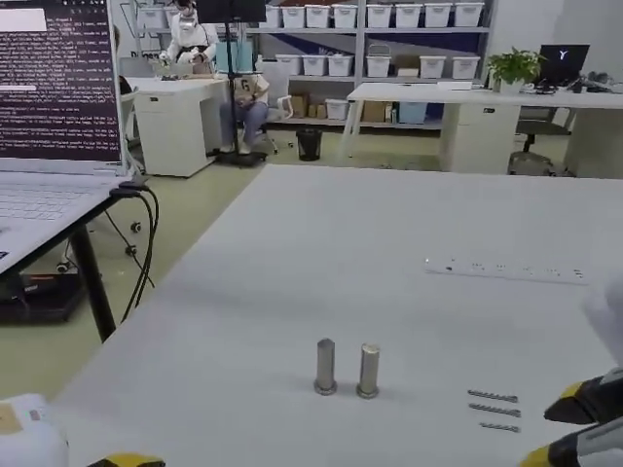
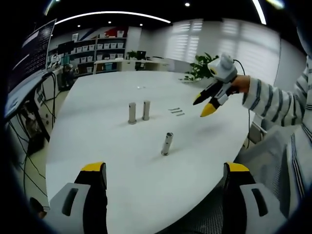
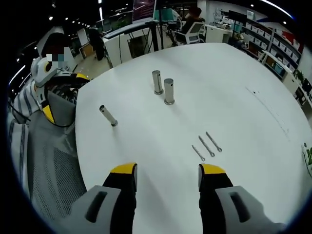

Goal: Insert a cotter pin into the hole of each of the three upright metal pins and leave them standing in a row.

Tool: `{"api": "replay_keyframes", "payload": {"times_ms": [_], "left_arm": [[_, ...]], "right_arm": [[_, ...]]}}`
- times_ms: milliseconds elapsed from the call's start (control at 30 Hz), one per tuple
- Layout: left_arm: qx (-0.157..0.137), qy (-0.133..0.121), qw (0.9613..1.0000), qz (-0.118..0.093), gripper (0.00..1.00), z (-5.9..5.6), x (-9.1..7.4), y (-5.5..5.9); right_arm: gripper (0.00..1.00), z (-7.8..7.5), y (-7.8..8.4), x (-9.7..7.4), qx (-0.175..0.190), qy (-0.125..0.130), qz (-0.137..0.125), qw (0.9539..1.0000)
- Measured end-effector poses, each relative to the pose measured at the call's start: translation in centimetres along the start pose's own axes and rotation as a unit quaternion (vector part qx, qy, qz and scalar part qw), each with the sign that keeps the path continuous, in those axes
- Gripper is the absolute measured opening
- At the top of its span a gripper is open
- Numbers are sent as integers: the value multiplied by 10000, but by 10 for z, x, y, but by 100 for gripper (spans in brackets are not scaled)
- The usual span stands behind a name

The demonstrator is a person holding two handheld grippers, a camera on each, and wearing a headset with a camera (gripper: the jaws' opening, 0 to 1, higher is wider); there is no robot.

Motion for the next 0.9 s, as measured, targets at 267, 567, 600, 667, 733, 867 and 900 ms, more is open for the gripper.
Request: {"api": "replay_keyframes", "payload": {"times_ms": [267,567,600,667,733,867,900], "left_arm": [[-45,-208,9997,-131,99,2,-8,-5],[11,-252,9997,-66,96,2,-11,1],[9,-257,9996,-68,96,2,-11,1],[10,-266,9996,-74,96,1,-12,1],[6,-270,9996,-63,96,1,-13,1],[7,-279,9996,-94,95,2,-13,0],[4,-280,9996,-95,95,2,-13,0]], "right_arm": [[38,-17,-5,16,-476,-114,83,9988],[23,-33,1,32,-1035,-203,515,9931],[23,-35,3,34,-1088,-213,597,9920],[22,-38,4,38,-1135,-226,646,9912],[21,-41,8,41,-1122,-315,763,9902],[14,-45,11,47,-1199,-356,874,9883],[14,-45,12,49,-1224,-385,907,9876]]}}
Point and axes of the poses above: the centre of the closed fingertips' face, and the gripper's own axes: x roughly forward along the fingers, z roughly to its left, y roughly out of its underside, the point moved 3 cm from there along -x, roughly backward along the fingers, and after that the axes turned 10 degrees about -x, right-handed, at the moved point
